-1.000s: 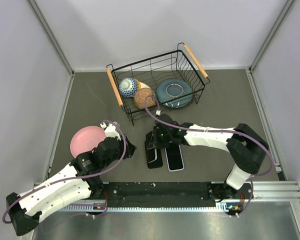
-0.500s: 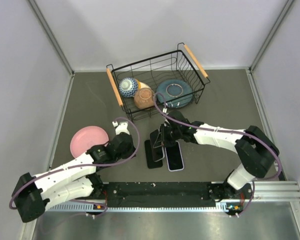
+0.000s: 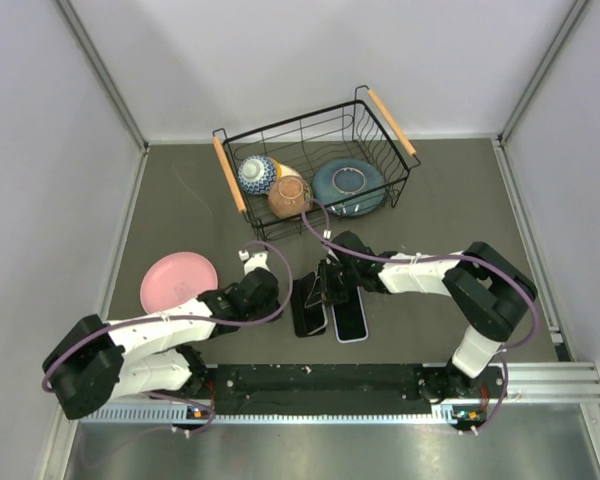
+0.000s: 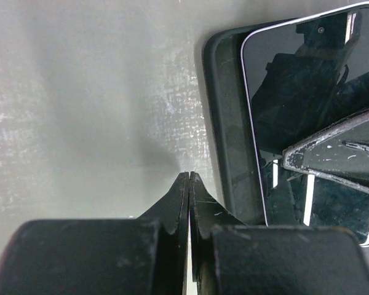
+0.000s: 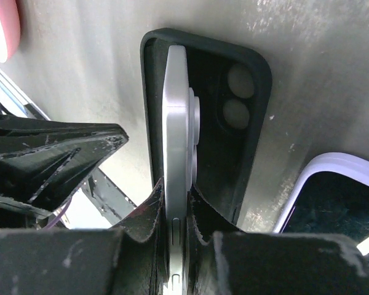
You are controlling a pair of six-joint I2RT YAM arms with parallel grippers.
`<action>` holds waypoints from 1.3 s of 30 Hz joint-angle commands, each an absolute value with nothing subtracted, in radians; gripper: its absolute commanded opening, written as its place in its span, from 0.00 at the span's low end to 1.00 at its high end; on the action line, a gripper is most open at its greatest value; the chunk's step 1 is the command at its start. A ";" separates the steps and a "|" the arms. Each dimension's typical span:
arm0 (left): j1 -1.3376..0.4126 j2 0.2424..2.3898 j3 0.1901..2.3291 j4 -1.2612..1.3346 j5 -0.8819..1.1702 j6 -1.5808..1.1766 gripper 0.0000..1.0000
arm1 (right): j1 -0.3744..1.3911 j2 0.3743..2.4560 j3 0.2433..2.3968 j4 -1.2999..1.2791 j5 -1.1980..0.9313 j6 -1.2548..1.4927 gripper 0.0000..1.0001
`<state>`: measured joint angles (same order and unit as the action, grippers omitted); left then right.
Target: Put the phone into the phone case
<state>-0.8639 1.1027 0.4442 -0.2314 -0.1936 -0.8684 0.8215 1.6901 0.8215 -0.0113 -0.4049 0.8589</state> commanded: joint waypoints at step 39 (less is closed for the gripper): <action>-0.859 1.186 0.443 -0.142 -0.118 -0.925 0.00 | 0.854 1.665 0.772 0.054 -0.324 0.887 0.30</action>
